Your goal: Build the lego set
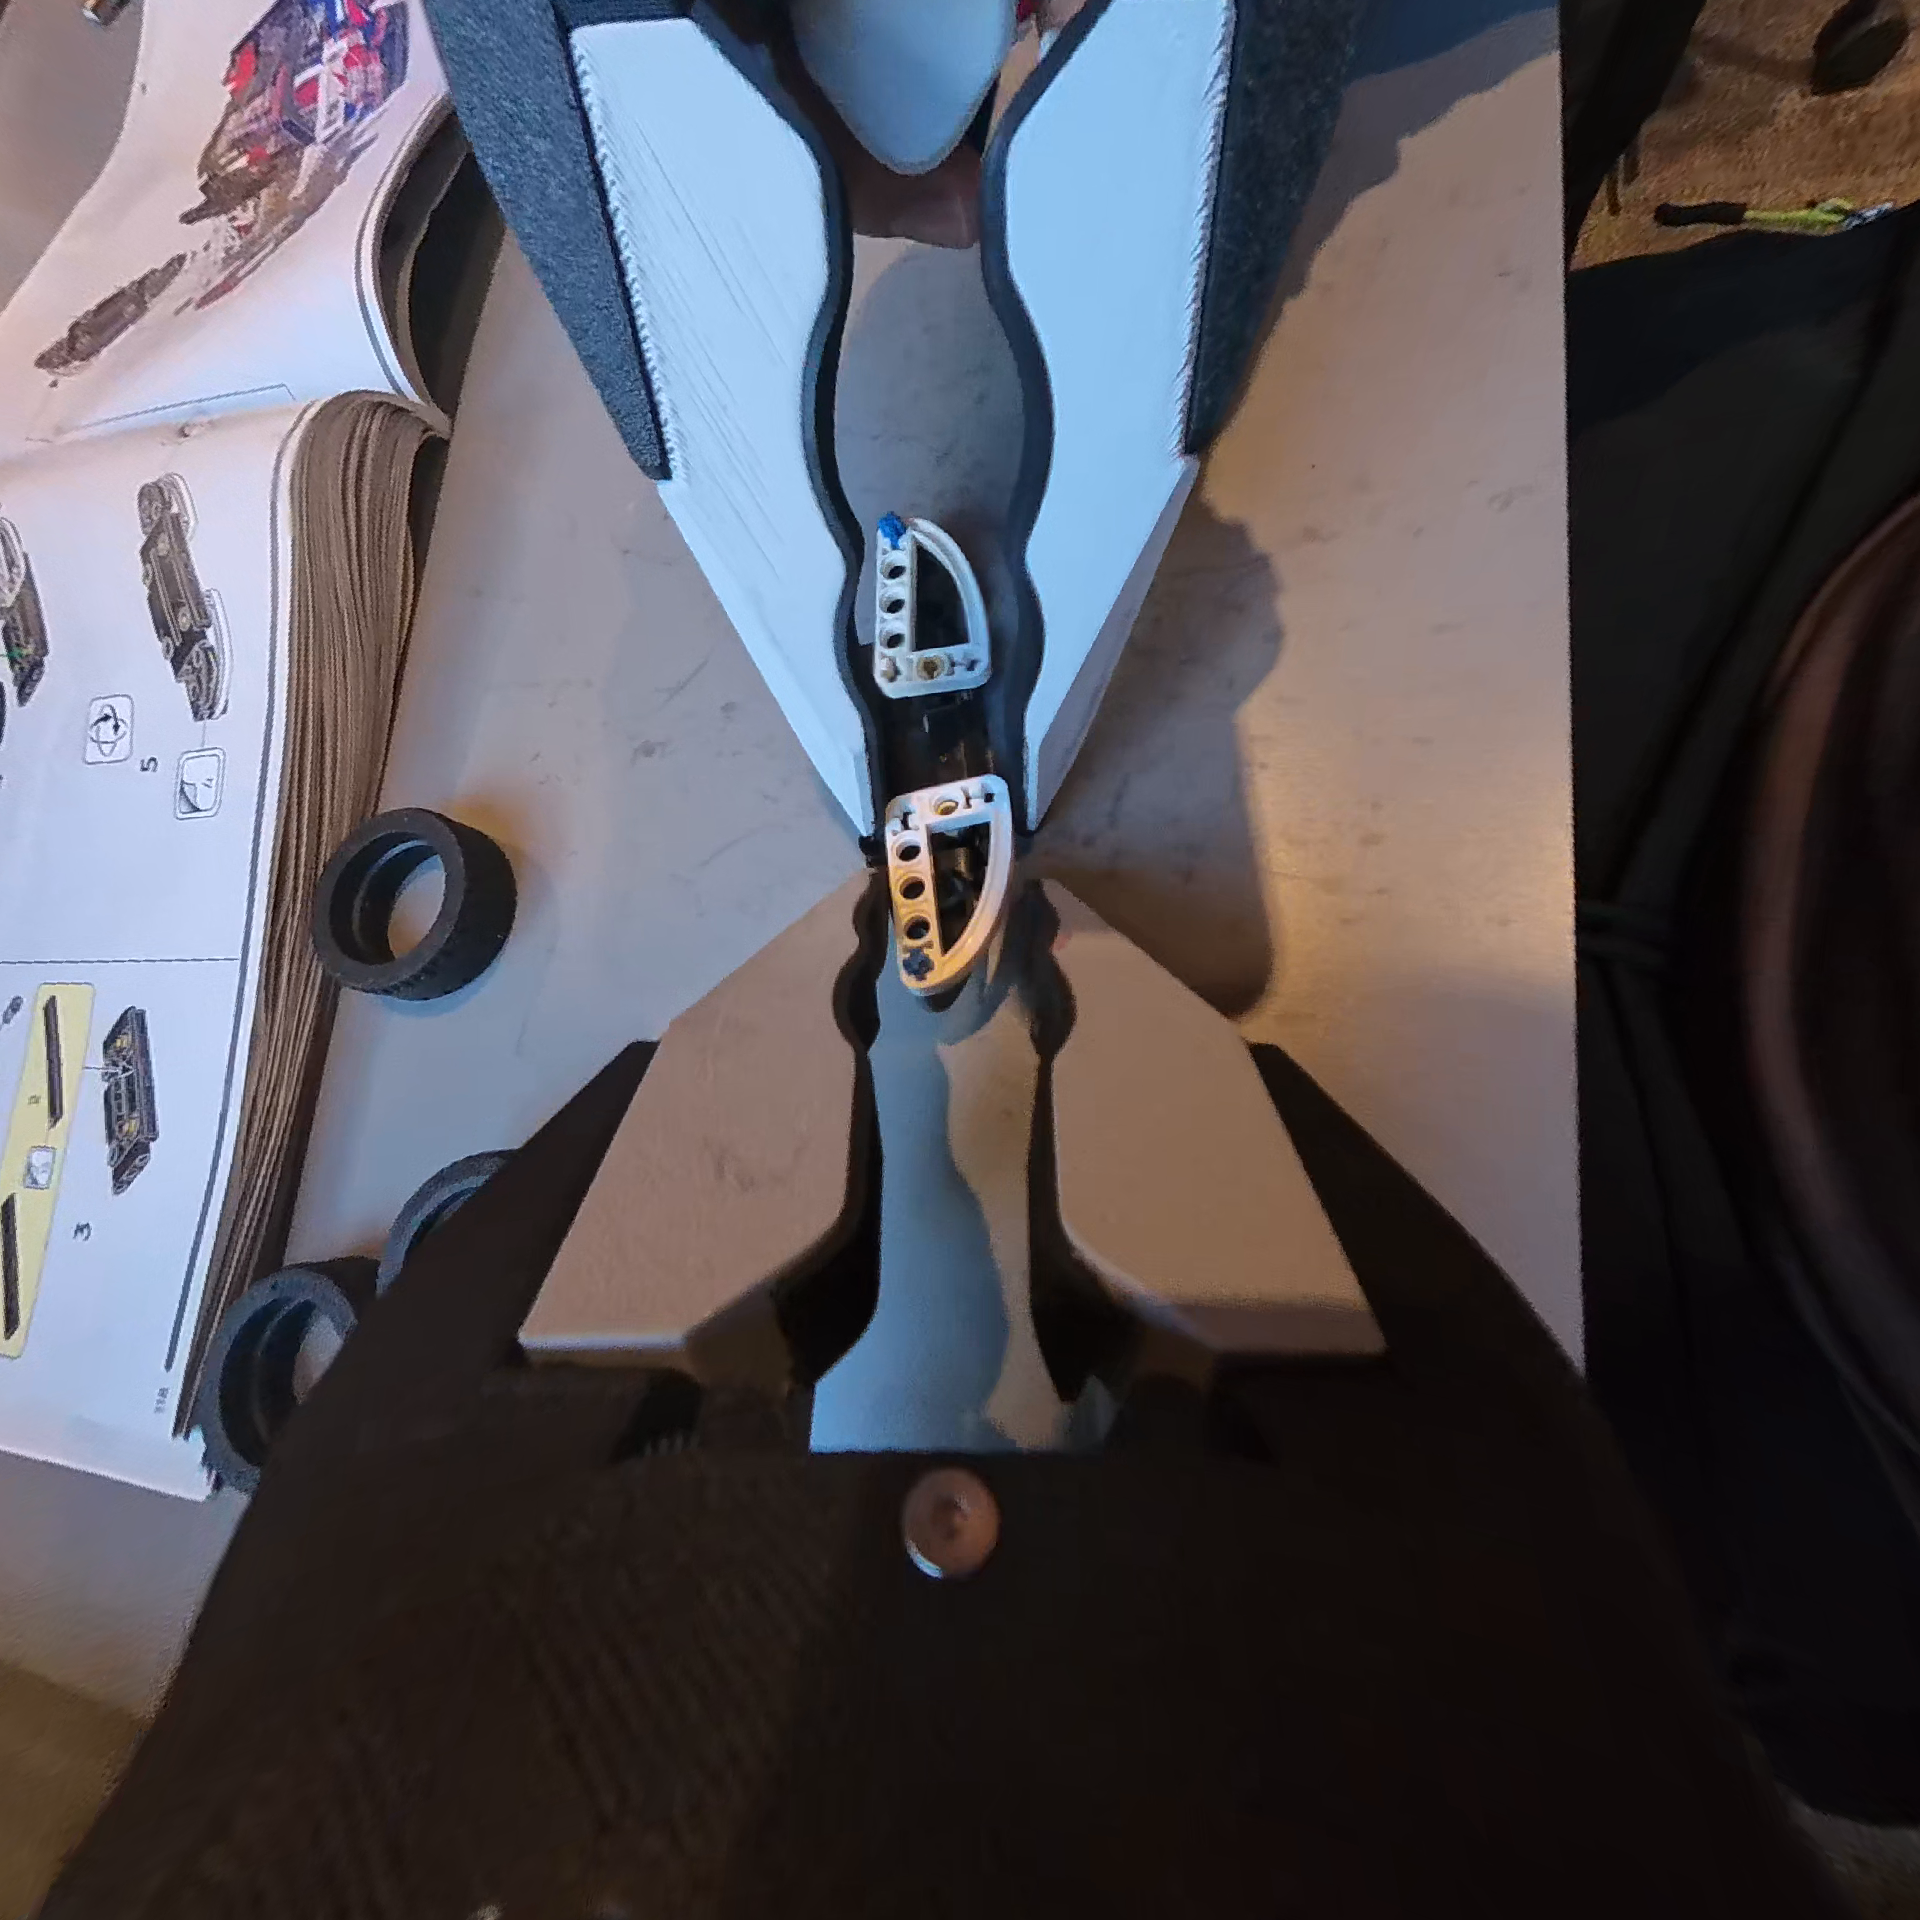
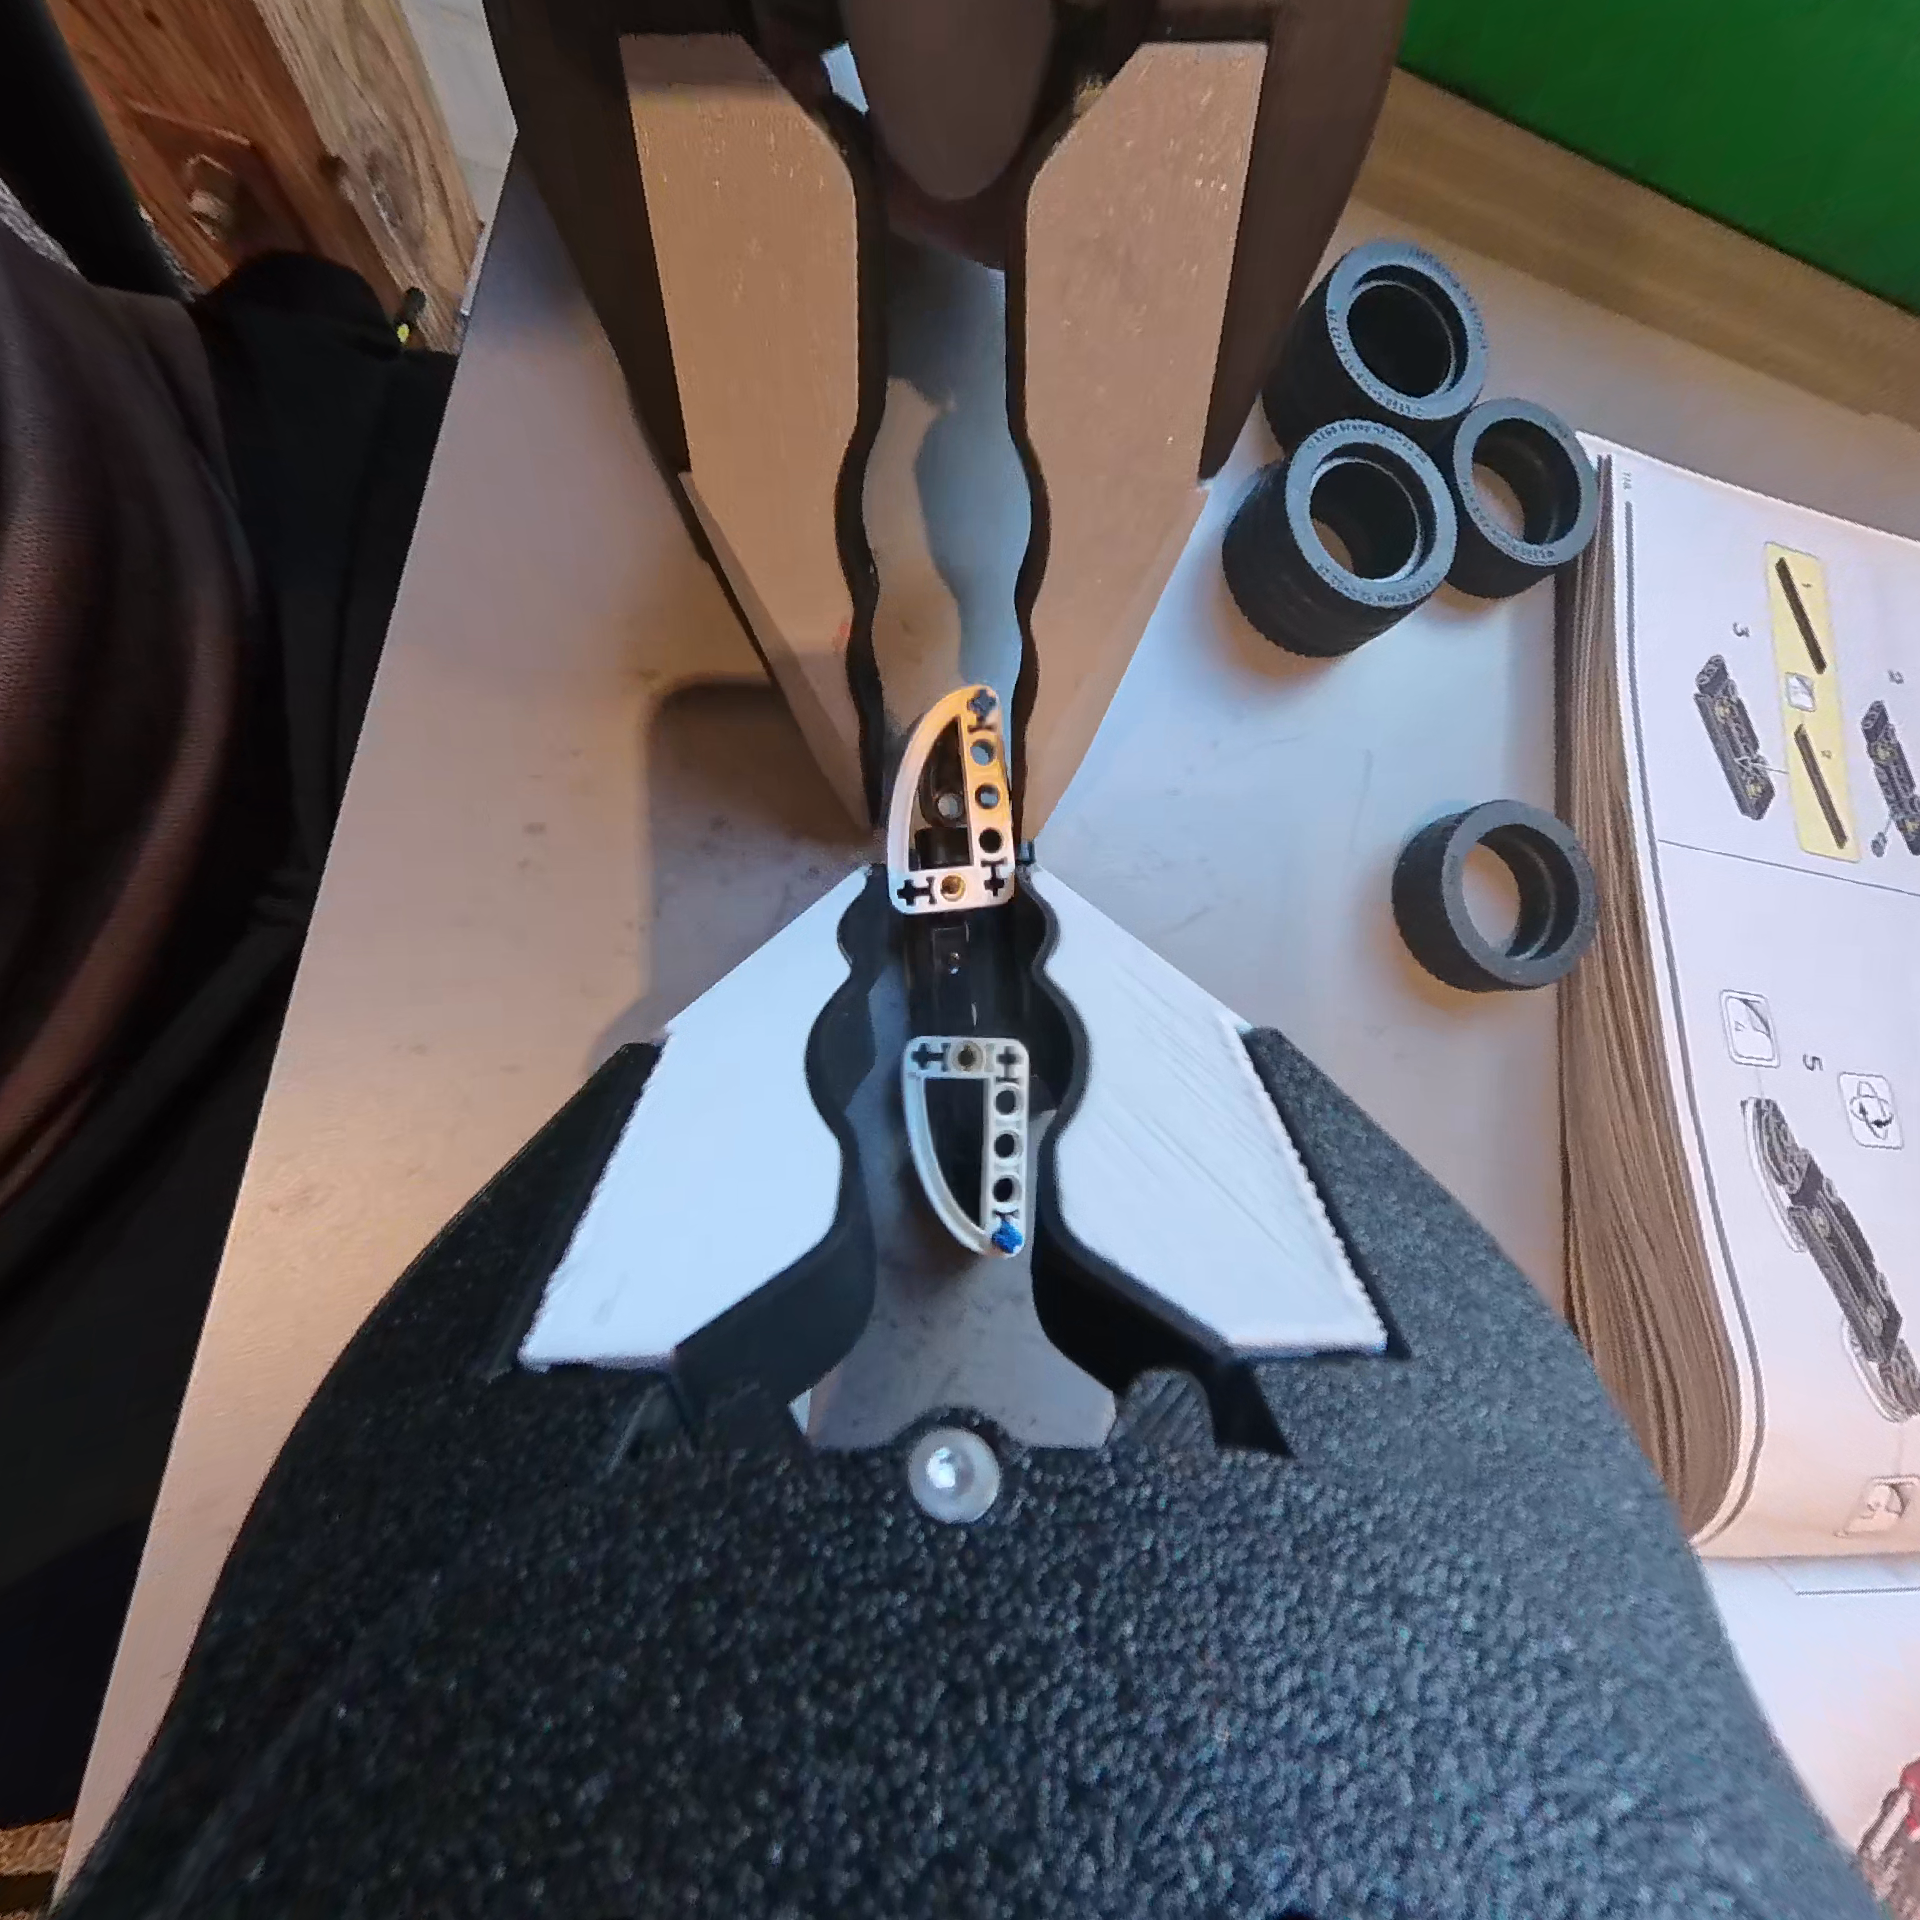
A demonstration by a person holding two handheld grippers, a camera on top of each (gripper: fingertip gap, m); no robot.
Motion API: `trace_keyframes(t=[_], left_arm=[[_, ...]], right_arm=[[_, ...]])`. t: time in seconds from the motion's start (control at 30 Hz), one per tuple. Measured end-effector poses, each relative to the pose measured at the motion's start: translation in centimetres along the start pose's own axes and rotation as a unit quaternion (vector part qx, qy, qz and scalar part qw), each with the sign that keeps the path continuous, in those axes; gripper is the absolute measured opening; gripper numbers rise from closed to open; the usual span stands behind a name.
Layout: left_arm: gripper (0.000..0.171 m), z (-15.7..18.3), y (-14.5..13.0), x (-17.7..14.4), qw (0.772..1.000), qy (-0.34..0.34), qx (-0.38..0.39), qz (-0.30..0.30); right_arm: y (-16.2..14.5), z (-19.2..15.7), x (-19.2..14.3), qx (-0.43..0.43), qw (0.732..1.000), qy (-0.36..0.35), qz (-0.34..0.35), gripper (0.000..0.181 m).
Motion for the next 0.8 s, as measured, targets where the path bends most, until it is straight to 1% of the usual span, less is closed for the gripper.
trace_keyframes(t=[0.1,0.17,0.3,0.47,0.6,0.8], left_arm=[[0.029,-0.3,0.1,-0.2,1.0,-0.011,-0.017,0.011],[0.021,-0.4,0.0,0.0,1.0,-0.016,-0.02,0.017],[0.02,-0.5,-0.1,0.2,0.999,-0.018,-0.021,0.017],[0.02,-0.9,-0.2,0.2,0.999,-0.04,-0.02,0.019],[0.02,-1.2,-0.1,0.2,0.999,-0.048,0.002,0.012],[0.02,-1.5,0.3,0.1,0.998,-0.055,0.035,-0.008]], right_arm=[[0.1,0.1,0.0,-0.004,1.0,-0.001,-0.005,0.024],[0.2,0.2,0.0,-0.007,1.0,-0.001,-0.007,0.024],[0.1,0.1,0.1,-0.001,1.0,-0.006,-0.008,0.024],[0.0,-0.1,0.3,0.017,1.0,-0.011,0.002,0.023],[0.0,-0.4,0.3,0.021,1.0,-0.023,0.0,0.024],[-0.3,-0.7,0.4,0.035,0.999,-0.037,0.015,0.024]])
Point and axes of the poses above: each gripper's, where its closed fingertips meet, x out along the fingers, y out of its top, z = x × y across the jaws, the point moved 10 cm from there along -x, back along the fingers, and after that the axes turned 15 degrees about -z, right-handed, at the moved point
